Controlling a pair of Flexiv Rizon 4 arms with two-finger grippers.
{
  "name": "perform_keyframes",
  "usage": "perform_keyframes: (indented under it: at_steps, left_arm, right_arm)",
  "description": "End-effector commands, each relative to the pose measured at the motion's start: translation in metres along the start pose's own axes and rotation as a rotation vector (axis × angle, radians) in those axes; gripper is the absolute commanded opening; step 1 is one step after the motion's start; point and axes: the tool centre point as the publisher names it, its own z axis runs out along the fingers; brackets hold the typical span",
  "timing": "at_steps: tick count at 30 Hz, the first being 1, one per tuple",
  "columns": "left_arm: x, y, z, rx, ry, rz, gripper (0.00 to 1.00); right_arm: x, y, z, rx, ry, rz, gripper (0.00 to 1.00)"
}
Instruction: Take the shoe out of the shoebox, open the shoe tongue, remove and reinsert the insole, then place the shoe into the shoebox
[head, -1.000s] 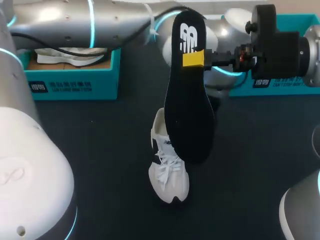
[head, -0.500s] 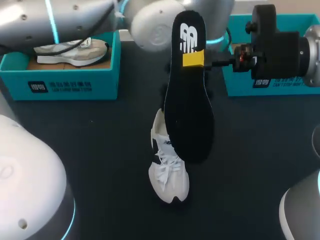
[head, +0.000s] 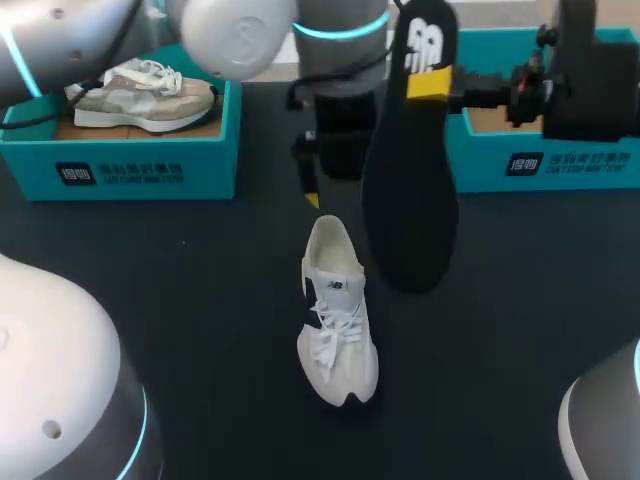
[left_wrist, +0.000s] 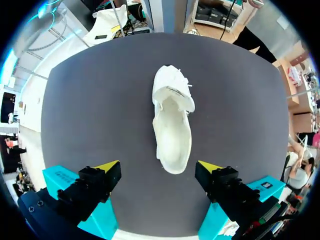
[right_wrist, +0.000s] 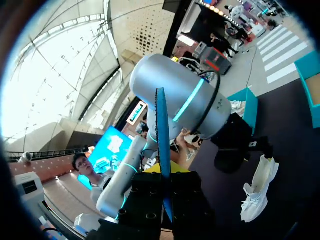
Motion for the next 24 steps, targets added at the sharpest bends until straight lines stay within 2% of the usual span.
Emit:
perform_keyframes:
  at_steps: [1, 5, 9, 16, 18, 20, 24]
  left_arm:
    - [0.014, 0.002, -0.025, -0.018, -0.335, 0.007, 1.00]
    - [0.017, 0.002, -0.049, -0.007, -0.423, 0.039, 1.00]
    - [0.023, -0.005, -0.072, -0.014, -0.507, 0.070, 1.00]
    - [0.030, -0.012, -0.100, -0.035, -0.618, 0.083, 1.00]
    - [0.029, -0.013, -0.104, -0.025, -0.631, 0.086, 1.00]
    - [0.027, -0.016, -0.109, -0.017, -0.592, 0.083, 1.00]
    - [0.027, -0.016, -0.109, -0.017, -0.592, 0.083, 1.00]
  right_arm:
    - [-0.016, 0.013, -0.018, 0.031, -0.013, 0.034, 0.00]
    - [-0.038, 0.031, -0.024, 0.020, -0.004, 0.087, 0.00]
    - [-0.061, 0.045, -0.030, -0.048, -0.007, 0.160, 0.00]
    - [-0.093, 0.049, -0.028, -0.115, -0.030, 0.327, 0.00]
    - [-0.100, 0.049, -0.024, -0.131, -0.040, 0.392, 0.00]
    - [-0.100, 0.049, -0.024, -0.131, -0.040, 0.392, 0.00]
    - [-0.100, 0.049, -0.024, -0.131, -0.040, 0.392, 0.00]
